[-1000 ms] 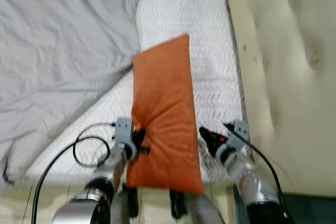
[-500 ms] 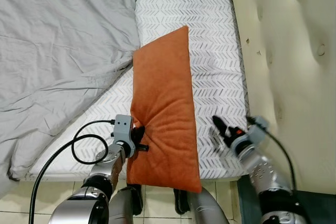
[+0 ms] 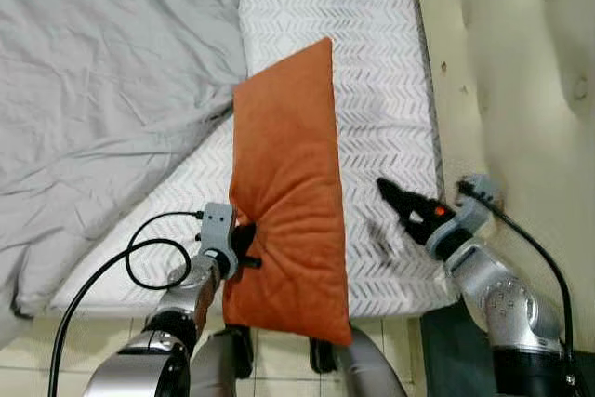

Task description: Clean up the room

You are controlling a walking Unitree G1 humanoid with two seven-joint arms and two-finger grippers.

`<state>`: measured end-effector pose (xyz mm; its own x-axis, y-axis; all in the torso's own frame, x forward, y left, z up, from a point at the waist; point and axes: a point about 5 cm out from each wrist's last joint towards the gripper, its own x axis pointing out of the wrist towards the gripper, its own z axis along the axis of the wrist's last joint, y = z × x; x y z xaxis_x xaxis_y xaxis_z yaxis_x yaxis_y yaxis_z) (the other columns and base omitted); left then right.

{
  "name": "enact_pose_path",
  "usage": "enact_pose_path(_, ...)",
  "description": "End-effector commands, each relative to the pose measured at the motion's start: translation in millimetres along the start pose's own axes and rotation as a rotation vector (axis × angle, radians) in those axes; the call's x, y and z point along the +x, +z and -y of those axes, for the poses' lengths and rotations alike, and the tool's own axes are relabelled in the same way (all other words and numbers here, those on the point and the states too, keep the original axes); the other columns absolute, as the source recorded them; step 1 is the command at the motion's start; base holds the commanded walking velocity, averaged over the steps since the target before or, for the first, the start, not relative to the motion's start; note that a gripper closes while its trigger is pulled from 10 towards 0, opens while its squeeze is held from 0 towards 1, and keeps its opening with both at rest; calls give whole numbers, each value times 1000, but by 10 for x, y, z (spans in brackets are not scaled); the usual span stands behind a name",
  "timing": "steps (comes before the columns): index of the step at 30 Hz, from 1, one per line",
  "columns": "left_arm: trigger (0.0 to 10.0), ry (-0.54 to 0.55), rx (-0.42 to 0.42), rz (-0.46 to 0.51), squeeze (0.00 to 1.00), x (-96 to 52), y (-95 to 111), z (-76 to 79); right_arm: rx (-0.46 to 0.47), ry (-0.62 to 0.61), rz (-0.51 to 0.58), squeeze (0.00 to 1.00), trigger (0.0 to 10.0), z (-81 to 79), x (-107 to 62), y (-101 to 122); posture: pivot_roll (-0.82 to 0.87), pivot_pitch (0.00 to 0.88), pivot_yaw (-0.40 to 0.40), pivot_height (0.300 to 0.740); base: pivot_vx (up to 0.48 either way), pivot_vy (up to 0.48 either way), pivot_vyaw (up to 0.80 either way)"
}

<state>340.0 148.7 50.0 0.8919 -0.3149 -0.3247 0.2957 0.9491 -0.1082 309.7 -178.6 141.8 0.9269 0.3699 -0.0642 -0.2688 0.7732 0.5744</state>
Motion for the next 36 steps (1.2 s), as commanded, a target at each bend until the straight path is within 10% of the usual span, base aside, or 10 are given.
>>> enact_pose_path(1,10000,67,-23,-167,0,-164,-401,-125,-3,24,-69,0,10000,-42,-71,-133,-226,619,-66,740,0,0,0)
enact_pose_path(23,10000,82,-19,-161,0,-152,-363,-145,-59,150,-365,0,10000,-630,-61,-1131,-211,615,-61,740,0,0,0)
enact_pose_path(33,10000,75,-15,-151,0,-140,-348,-124,-180,71,-425,0,10000,-591,56,-1483,-205,608,-62,740,0,0,0)
enact_pose_path(34,10000,69,-13,-147,0,-134,-342,-112,-214,40,-444,0,0,-542,65,-1557,-202,607,-62,740,0,0,0)
enact_pose_path(36,10000,65,-8,-144,0,-130,-336,-106,-239,14,-469,0,0,-508,63,-1620,-199,604,-62,740,0,0,0)
